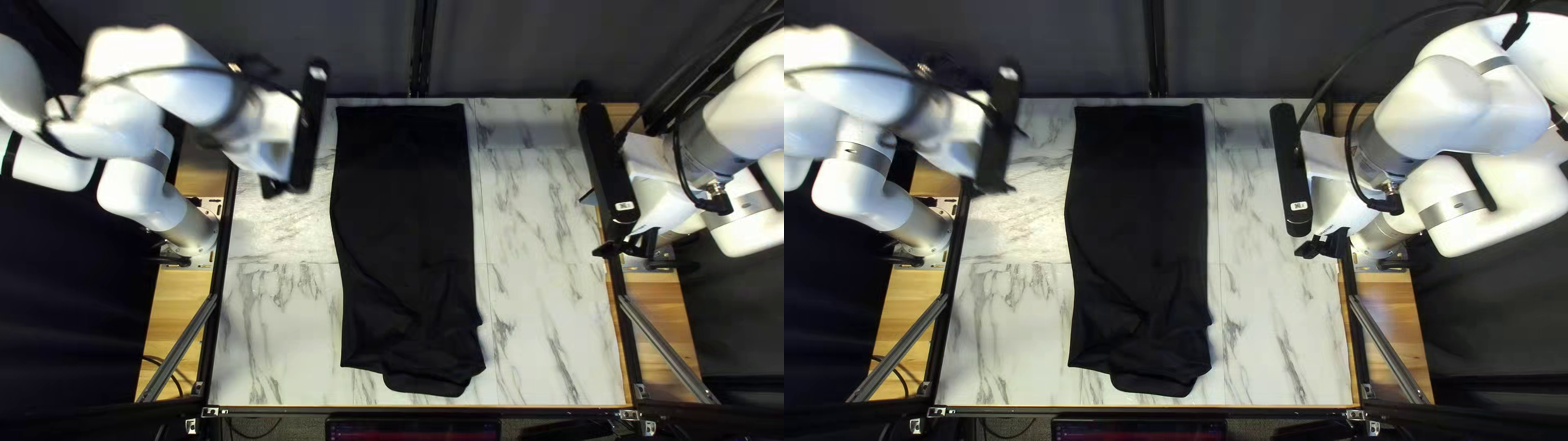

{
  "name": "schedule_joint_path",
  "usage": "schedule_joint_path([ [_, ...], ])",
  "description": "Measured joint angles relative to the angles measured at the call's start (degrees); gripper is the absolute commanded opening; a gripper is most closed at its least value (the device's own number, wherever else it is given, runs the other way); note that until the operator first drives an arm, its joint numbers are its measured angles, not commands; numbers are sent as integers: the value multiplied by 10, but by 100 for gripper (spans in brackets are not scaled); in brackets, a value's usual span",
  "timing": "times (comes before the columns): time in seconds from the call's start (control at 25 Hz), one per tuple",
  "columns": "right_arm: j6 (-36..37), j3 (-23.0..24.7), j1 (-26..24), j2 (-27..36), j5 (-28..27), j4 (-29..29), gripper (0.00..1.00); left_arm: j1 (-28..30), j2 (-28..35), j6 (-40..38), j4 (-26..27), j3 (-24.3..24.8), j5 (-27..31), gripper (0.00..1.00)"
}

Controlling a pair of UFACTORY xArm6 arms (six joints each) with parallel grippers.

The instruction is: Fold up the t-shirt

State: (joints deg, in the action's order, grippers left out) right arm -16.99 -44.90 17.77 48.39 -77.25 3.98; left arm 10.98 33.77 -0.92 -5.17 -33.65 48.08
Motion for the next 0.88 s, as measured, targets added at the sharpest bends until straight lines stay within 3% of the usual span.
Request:
schedule_joint_path([
  [0.16,0,0,0,0,0,0,100,32,-125,-39,-7,9,-124,100],
  [0.28,0,0,0,0,0,0,100,44,-215,-60,-12,-10,-166,100],
  [0.64,0,0,0,0,0,0,100,35,-409,2,65,-123,-192,100],
  [0.88,0,0,0,0,0,0,100,49,-460,18,102,-175,-161,100],
])
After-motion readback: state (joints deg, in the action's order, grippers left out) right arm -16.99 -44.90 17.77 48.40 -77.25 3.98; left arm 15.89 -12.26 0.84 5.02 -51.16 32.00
